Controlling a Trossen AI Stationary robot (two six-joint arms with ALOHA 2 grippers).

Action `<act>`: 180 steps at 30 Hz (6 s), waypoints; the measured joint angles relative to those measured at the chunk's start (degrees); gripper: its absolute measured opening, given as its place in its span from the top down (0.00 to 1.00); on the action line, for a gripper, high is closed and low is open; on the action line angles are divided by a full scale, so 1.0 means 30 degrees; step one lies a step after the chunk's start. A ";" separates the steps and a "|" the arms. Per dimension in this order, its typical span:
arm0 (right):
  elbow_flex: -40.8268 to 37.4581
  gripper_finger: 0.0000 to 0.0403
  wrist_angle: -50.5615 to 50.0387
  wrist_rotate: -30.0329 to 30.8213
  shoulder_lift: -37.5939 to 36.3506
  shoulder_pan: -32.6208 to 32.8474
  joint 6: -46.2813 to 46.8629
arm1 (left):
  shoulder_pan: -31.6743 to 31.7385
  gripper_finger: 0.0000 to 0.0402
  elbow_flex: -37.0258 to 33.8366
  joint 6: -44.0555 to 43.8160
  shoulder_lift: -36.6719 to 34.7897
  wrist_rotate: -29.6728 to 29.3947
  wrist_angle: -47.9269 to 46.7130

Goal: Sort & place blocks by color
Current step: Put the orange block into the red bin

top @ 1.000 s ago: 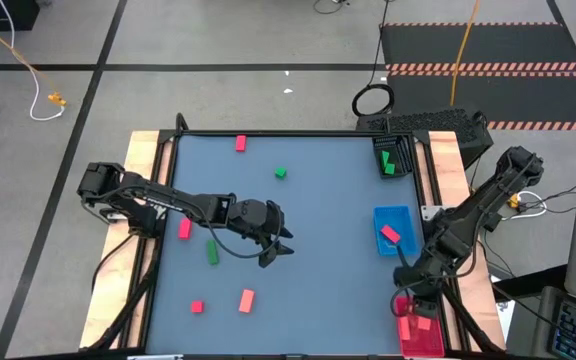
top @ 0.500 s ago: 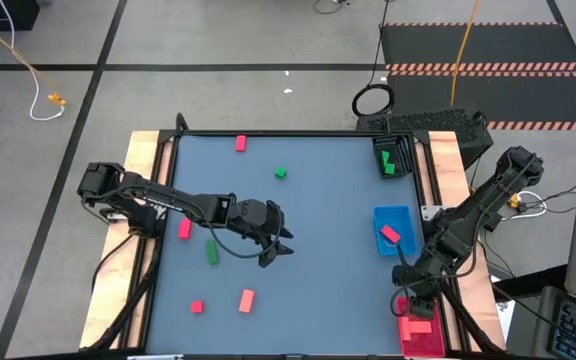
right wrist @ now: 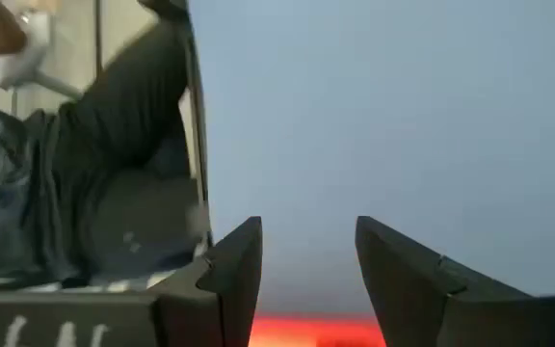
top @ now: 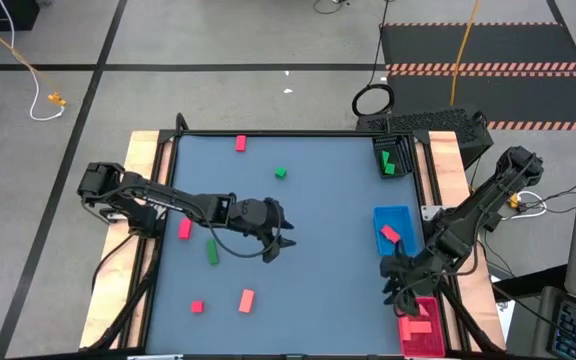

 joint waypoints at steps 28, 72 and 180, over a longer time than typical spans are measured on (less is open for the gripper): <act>-0.7259 0.60 2.2659 1.0479 0.0015 -0.8919 -1.9941 | -0.0131 0.38 -0.0007 0.2436 0.0000 -0.2870 0.3987; -0.7257 0.61 2.0439 0.7137 0.1005 -1.0803 -1.7114 | 0.0761 0.38 -0.0007 0.1061 0.0000 -0.6809 0.0248; -0.7242 0.62 2.2581 0.4657 0.1115 -1.1517 -1.6473 | -0.9304 0.38 1.3988 -2.2115 0.9617 -0.0144 -2.3463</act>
